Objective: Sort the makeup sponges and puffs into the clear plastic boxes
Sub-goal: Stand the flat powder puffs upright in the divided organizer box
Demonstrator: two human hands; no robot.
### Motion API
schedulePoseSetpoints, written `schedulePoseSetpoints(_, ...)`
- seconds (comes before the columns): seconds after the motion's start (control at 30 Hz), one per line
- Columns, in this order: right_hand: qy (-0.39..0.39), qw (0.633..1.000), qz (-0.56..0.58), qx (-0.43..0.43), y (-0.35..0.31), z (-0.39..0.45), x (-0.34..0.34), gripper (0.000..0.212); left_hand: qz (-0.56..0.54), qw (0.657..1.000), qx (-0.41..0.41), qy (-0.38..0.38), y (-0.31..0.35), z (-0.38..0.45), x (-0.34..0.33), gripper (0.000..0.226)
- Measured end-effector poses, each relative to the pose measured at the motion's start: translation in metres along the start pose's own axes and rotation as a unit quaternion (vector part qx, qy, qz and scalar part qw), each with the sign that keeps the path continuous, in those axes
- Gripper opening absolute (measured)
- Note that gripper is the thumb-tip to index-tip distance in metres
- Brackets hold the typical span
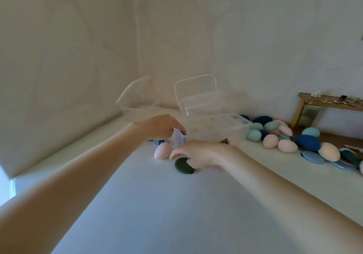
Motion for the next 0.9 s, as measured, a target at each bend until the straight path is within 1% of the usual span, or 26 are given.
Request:
schedulePoseSetpoints(0.03, -0.009, 1.000, -0.006, 0.001, 0.002, 0.005, -0.006, 0.053, 0.002, 1.000, 0.002, 0.002, -0.001, 0.000, 0.000, 0.065)
schedulePoseSetpoints(0.1, -0.002, 1.000, -0.013, 0.003, 0.008, 0.009, -0.013, 0.048, 0.005, 1.000, 0.004, 0.005, -0.003, 0.000, -0.001, 0.067)
schedulePoseSetpoints(0.17, 0.019, 1.000, -0.009, 0.005, 0.012, 0.005, -0.010, 0.040, -0.001, 1.000, 0.004, 0.002, -0.004, 0.000, -0.001, 0.066)
schedulePoseSetpoints(0.2, 0.045, 0.999, 0.008, 0.009, 0.014, 0.002, -0.005, 0.034, -0.001, 1.000, 0.002, 0.001, -0.005, 0.000, -0.001, 0.065)
schedulePoseSetpoints(0.27, 0.136, 0.985, 0.109, 0.006, 0.020, -0.003, 0.010, 0.021, 0.006, 1.000, 0.005, -0.002, -0.003, -0.001, 0.000, 0.058)
schedulePoseSetpoints(0.33, 0.266, 0.944, 0.196, -0.002, 0.029, -0.004, 0.029, 0.019, 0.015, 1.000, 0.018, 0.011, 0.001, -0.001, 0.003, 0.042)
schedulePoseSetpoints(0.37, 0.329, 0.918, 0.223, -0.014, 0.035, -0.004, 0.037, 0.019, 0.018, 1.000, 0.019, 0.015, 0.002, -0.001, 0.004, 0.041)
schedulePoseSetpoints(0.4, 0.383, 0.893, 0.232, -0.037, 0.041, -0.001, 0.043, 0.019, 0.023, 1.000, 0.010, 0.011, 0.003, -0.001, 0.004, 0.048)
schedulePoseSetpoints(0.43, 0.422, 0.876, 0.223, -0.068, 0.045, 0.003, 0.046, 0.020, 0.033, 0.999, -0.004, 0.003, 0.003, -0.002, 0.004, 0.055)
schedulePoseSetpoints(0.47, 0.442, 0.869, 0.201, -0.099, 0.048, 0.008, 0.046, 0.021, 0.049, 0.999, -0.020, -0.001, 0.003, -0.003, 0.005, 0.060)
schedulePoseSetpoints(0.53, 0.438, 0.877, 0.141, -0.138, 0.049, 0.019, 0.039, 0.023, 0.074, 0.996, -0.040, 0.001, 0.003, -0.004, 0.004, 0.060)
schedulePoseSetpoints(0.67, 0.355, 0.925, 0.011, -0.138, 0.040, 0.031, 0.021, 0.020, 0.107, 0.993, -0.049, 0.017, 0.003, -0.005, 0.002, 0.053)
schedulePoseSetpoints(0.73, 0.333, 0.933, -0.041, -0.128, 0.038, 0.034, 0.017, 0.017, 0.113, 0.992, -0.046, 0.020, 0.002, -0.005, 0.001, 0.051)
schedulePoseSetpoints(0.8, 0.323, 0.936, -0.058, -0.126, 0.039, 0.037, 0.015, 0.015, 0.113, 0.992, -0.048, 0.022, 0.002, -0.004, 0.000, 0.049)
schedulePoseSetpoints(0.9, 0.282, 0.949, -0.067, -0.125, 0.040, 0.038, 0.015, 0.024, 0.117, 0.991, -0.052, 0.026, 0.002, -0.003, -0.001, 0.050)
Point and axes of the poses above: each hand's wrist, its own z-axis towards the middle knuckle, its own x-axis out of the back of the hand, y = z × x, the point moved 1 cm from there along z, towards the middle knuckle, and after that the axes turned 12 degrees about x, right-handed, at the moved point
